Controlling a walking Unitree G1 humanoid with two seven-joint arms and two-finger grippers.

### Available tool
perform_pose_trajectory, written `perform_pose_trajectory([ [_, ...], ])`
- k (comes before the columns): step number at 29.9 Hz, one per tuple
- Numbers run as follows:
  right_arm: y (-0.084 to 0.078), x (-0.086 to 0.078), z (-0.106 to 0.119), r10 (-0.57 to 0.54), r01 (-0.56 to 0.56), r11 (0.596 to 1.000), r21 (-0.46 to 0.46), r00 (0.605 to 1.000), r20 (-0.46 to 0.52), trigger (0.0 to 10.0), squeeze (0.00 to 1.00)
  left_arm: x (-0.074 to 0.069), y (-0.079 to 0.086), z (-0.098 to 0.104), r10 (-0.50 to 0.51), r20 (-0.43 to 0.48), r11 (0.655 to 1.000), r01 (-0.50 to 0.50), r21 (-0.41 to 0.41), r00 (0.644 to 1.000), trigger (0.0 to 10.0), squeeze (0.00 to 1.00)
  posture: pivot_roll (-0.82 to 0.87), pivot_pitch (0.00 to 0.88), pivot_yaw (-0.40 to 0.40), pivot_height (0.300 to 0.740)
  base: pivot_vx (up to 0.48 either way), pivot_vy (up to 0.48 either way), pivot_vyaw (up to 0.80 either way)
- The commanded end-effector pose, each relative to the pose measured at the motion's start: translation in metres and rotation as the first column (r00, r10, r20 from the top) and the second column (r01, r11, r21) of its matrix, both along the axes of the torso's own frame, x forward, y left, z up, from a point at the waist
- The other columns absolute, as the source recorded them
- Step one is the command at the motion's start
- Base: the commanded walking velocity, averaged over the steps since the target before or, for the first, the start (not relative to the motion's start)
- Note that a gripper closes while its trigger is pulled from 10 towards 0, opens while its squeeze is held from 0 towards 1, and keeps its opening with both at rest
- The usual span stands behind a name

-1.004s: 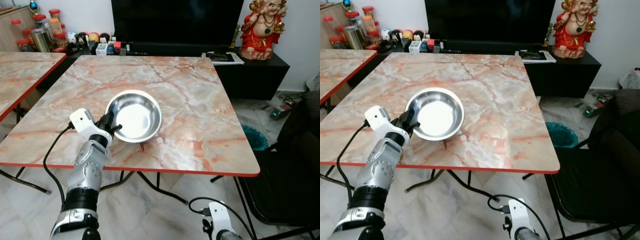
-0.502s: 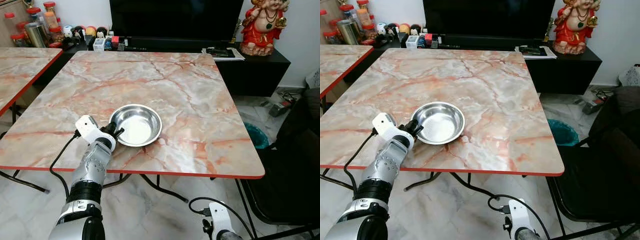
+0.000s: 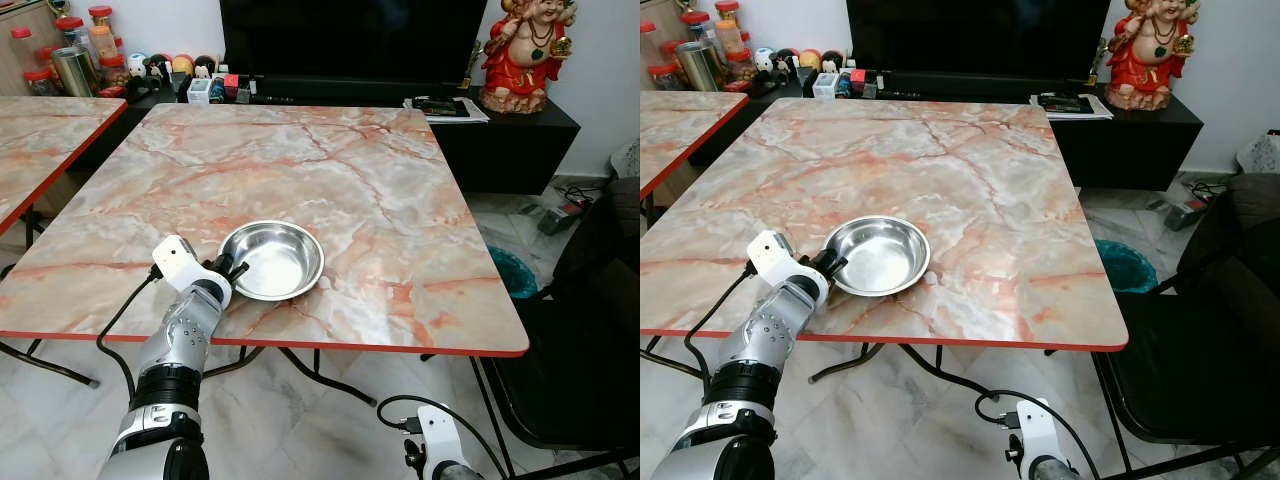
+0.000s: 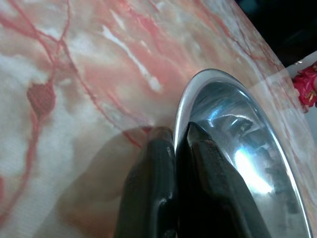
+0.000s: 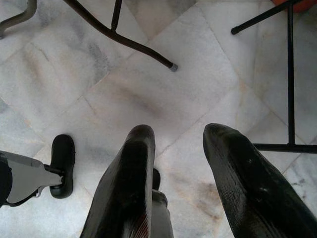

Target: Setting the table

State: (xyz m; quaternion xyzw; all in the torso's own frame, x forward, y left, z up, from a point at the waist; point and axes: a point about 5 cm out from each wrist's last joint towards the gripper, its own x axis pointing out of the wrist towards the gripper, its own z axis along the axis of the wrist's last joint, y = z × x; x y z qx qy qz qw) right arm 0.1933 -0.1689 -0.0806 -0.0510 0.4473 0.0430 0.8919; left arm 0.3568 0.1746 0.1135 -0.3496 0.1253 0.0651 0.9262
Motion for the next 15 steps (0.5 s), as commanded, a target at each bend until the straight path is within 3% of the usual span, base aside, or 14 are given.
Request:
perform_pose_trajectory([
  [1, 0.0007, 0.0007, 0.0003, 0.001, -0.001, 1.000, 0.004, 1.000, -0.001, 10.0, 0.00, -0.0024, -0.0004, -0.0034, 0.001, -0.030, 1.000, -0.001, -0.014, 1.000, 10.0, 0.94, 0.00, 0.000, -0.018, 0.719, 0.000, 0.000, 0.00],
  [2, 0.0008, 0.0007, 0.0003, 0.001, -0.001, 1.000, 0.004, 1.000, -0.001, 10.0, 0.00, -0.0026, -0.0009, -0.0039, -0.002, -0.033, 1.000, 0.001, -0.015, 0.999, 10.0, 1.00, 0.00, 0.000, -0.018, 0.719, 0.000, 0.000, 0.00],
  [15, -0.0001, 0.0000, 0.0000, 0.004, -0.004, 1.000, 0.002, 1.000, -0.005, 10.0, 0.00, -0.0024, 0.0039, 0.0034, 0.013, -0.011, 1.000, -0.013, 0.001, 1.000, 10.0, 1.00, 0.01, 0.000, -0.023, 0.719, 0.000, 0.000, 0.00],
])
